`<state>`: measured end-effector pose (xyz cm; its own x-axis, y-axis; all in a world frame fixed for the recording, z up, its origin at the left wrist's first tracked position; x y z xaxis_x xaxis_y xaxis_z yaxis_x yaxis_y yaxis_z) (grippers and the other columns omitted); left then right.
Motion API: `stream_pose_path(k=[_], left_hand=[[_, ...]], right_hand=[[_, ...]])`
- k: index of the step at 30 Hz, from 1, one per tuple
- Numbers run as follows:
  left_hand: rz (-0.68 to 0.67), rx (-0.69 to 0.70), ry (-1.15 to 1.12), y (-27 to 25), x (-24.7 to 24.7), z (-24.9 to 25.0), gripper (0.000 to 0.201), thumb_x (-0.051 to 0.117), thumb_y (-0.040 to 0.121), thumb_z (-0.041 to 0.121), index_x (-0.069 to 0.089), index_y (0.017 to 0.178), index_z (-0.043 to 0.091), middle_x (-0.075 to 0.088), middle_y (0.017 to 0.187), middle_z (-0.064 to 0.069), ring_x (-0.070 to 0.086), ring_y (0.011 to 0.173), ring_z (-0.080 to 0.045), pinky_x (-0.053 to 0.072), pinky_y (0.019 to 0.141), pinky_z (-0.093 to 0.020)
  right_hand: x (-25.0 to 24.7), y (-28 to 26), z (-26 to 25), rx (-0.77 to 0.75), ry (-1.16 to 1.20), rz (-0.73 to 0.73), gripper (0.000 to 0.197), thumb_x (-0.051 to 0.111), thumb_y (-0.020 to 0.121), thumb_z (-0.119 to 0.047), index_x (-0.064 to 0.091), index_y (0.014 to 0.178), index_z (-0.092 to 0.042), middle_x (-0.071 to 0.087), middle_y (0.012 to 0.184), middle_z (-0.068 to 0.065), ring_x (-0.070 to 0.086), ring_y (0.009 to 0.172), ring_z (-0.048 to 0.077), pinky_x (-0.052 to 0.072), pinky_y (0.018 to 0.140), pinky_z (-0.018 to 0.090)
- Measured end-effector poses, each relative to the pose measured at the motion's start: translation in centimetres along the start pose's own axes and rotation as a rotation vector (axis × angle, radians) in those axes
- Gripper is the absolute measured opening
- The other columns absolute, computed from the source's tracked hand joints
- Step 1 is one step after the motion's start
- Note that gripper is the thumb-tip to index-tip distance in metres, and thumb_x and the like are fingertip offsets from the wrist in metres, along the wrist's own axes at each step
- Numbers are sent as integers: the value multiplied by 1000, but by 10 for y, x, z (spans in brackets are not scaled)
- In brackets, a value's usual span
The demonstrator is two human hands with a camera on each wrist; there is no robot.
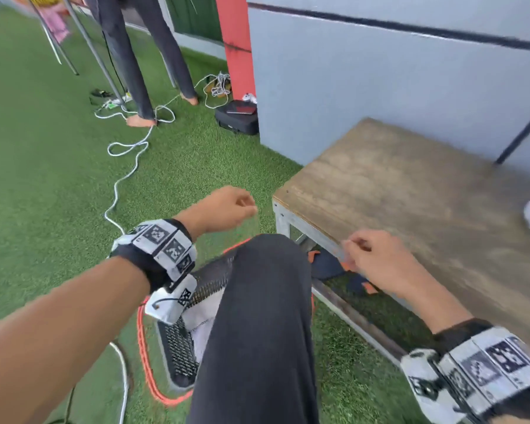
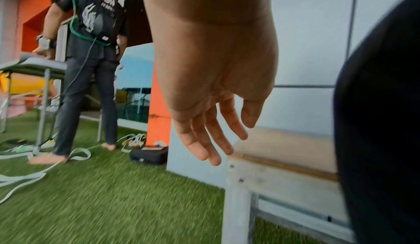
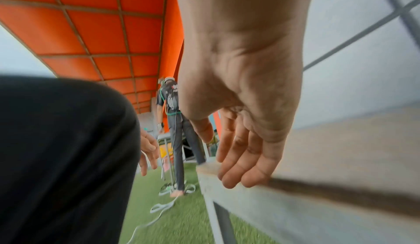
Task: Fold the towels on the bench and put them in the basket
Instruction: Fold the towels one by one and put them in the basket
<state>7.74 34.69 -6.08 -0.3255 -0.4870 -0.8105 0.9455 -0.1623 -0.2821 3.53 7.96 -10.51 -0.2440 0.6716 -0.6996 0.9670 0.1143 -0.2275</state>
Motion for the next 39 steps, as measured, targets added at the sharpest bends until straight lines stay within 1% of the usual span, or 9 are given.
stream_pose_path(k=[10, 14, 16, 19, 24, 27, 31, 34, 39], left_hand=[[-12, 379, 115, -21, 0, 232, 11, 63, 92, 22, 72, 95, 16, 74, 96, -5, 71, 86, -22, 54, 79, -33], [-70, 518, 185, -21, 49, 327, 19, 61, 84, 43, 70, 87, 27, 71, 89, 8, 69, 82, -15, 54, 85, -26], [-98, 570, 240, -17, 83, 368, 19, 60, 90, 40, 71, 95, 26, 65, 83, 13, 61, 74, -6, 44, 69, -3], [-185, 636, 267, -8, 146, 411, 20, 60, 95, 28, 72, 103, 14, 63, 93, 6, 61, 89, -14, 40, 67, -18], [-384, 642, 332, 13, 252, 439, 24, 61, 93, 29, 69, 113, 18, 62, 121, 2, 56, 113, -17, 46, 95, -32], [-404, 671, 358, 21, 297, 451, 26, 62, 92, 25, 67, 116, 14, 60, 127, -6, 55, 120, -26, 46, 100, -37], [-389, 699, 495, 26, 335, 457, 42, 59, 93, 31, 56, 131, 14, 40, 145, -11, 28, 142, -34, 23, 118, -44], [-311, 709, 520, 34, 338, 460, 58, 63, 84, 25, 44, 136, 11, 41, 136, -11, 32, 133, -36, 29, 110, -41], [-218, 728, 387, 47, 327, 460, 35, 59, 90, 15, 45, 122, 10, 60, 118, -12, 55, 111, -33, 43, 78, -38]], right_hand=[[-149, -109, 36, -12, 4, 273, 32, 53, 100, -40, 70, 82, -19, 74, 76, -2, 71, 74, 20, 56, 84, 41], [-188, -151, 86, 78, 47, 355, 27, 56, 97, -36, 69, 78, -20, 73, 72, -4, 70, 76, 19, 54, 82, 38], [-204, -166, 115, 128, 36, 383, 26, 58, 96, -34, 67, 75, -21, 73, 72, -4, 69, 76, 18, 51, 74, 34], [-221, -178, 156, 186, -9, 395, 22, 58, 96, -34, 65, 79, -22, 71, 75, -6, 66, 75, 14, 47, 67, 29], [-235, -179, 211, 310, -78, 366, 17, 54, 95, -40, 61, 87, -26, 68, 91, -8, 62, 95, 20, 50, 82, 37], [-239, -177, 230, 363, -97, 363, 21, 48, 91, -51, 55, 87, -32, 66, 100, -2, 59, 100, 22, 51, 87, 40], [-242, -172, 244, 411, -129, 311, 21, 47, 88, -57, 48, 82, -38, 61, 105, 2, 60, 94, 25, 50, 79, 40], [-245, -170, 251, 439, -168, 261, 23, 47, 86, -53, 52, 94, -32, 60, 109, 0, 59, 96, 25, 51, 87, 44], [-246, -164, 256, 470, -237, 210, 35, 46, 94, -55, 54, 109, -24, 62, 111, -2, 59, 100, 25, 51, 90, 45]])
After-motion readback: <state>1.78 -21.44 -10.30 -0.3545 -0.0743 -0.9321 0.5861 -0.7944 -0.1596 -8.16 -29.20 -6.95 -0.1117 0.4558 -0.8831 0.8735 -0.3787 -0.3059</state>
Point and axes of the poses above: each hand's wrist, its own y-axis towards the middle knuckle, its own x-axis out of the palm, z = x × y, the point moved 8 cm from there along y, towards the middle knuckle
